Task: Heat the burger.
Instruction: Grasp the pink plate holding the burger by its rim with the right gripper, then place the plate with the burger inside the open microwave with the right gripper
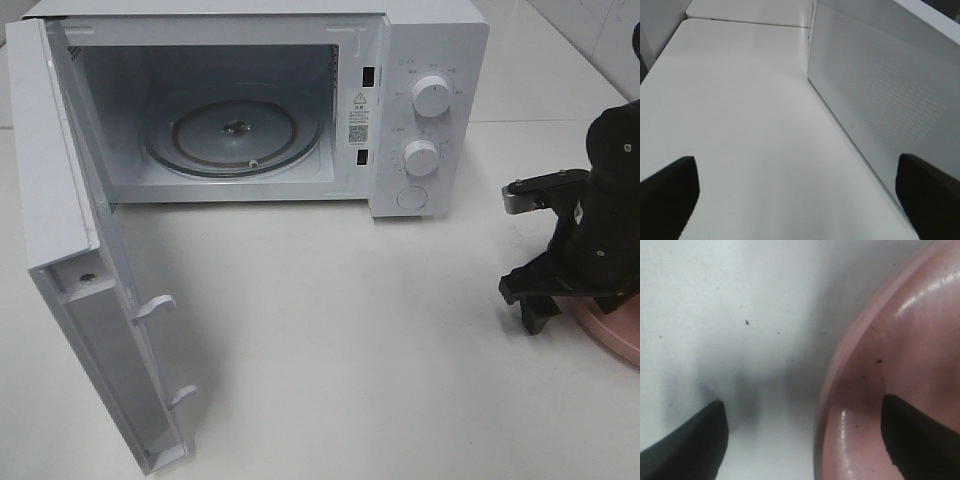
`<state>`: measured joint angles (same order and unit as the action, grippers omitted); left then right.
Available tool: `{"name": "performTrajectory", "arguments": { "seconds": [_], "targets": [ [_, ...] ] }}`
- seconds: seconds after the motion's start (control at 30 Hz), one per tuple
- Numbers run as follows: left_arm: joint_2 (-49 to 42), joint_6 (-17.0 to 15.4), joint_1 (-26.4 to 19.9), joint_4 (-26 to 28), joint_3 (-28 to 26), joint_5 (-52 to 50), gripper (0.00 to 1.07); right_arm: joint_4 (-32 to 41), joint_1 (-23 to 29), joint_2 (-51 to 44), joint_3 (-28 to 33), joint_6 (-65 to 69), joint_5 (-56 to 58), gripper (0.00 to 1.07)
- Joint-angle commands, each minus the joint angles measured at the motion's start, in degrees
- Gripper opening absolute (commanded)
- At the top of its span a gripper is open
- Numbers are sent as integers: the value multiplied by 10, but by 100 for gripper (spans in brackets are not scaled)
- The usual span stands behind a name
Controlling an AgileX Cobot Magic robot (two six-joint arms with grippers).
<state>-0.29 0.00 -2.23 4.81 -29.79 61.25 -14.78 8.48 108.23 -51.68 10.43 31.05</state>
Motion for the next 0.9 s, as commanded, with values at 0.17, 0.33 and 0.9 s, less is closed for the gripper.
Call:
{"name": "performTrajectory", "arguments": {
  "seconds": [0.17, 0.33, 0.9],
  "targets": [
    [-9, 0, 1, -1, 1, 1, 100, -7, -5, 6, -1, 9, 3, 48],
    [-9, 0, 1, -1, 1, 1, 100, -22, -5, 6, -1, 6, 3, 23],
    [-9, 0, 1, -1, 1, 1, 100, -48, 7, -12, -1, 16, 41, 0]
  ]
}}
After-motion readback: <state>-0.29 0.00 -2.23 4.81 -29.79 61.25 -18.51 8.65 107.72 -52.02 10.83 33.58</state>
